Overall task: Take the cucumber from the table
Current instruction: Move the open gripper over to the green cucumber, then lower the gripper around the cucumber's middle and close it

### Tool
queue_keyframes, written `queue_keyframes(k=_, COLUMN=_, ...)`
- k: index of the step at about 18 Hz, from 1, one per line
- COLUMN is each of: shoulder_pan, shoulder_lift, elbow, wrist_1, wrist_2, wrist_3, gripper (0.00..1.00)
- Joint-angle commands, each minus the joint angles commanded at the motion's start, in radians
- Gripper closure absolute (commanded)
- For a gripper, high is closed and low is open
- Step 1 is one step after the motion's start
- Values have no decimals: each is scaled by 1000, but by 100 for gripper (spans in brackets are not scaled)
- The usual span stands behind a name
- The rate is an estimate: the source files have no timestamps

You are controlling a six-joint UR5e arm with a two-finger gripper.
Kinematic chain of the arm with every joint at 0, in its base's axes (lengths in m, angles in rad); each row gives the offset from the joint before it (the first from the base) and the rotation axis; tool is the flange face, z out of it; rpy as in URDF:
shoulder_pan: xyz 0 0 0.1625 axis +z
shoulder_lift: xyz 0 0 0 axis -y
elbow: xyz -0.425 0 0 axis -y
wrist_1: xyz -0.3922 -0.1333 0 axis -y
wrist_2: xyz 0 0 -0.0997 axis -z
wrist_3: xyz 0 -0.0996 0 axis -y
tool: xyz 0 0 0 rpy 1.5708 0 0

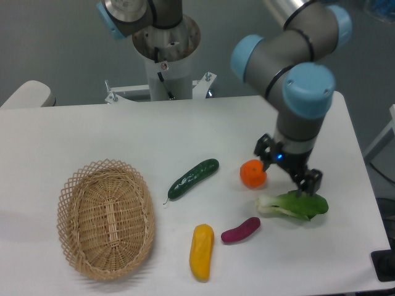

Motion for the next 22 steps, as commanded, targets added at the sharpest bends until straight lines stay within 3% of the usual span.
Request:
queue_keyframes(k=5, shoulder_pan=-46, shoulder_lift=-40, elbow=-41, wrist_1=74, wrist_2=-5, wrist_3=-284, gripper=0)
queue_keyframes(k=7, shoulder_pan=-55, shoulder_lift=-48, elbow=-54, wrist_1=94, wrist_2=-5, wrist_3=-326, gripper=0)
queue_keyframes(k=10, shoulder_pan=-72, shoulder_lift=-35, elbow=-112, wrist_1=104, wrist_2=0, wrist_3=-321, gripper=0)
queue_keyframes(k=16, shoulder_pan=-106, shoulder_lift=87, elbow=-353, wrist_1=173, wrist_2=31, wrist_3=-206, gripper=0)
queue_keyframes(k=22, shoulder_pan=-146, shoulder_lift=124, elbow=-465, wrist_1=173, wrist_2=60, wrist_3=-44, gripper=0)
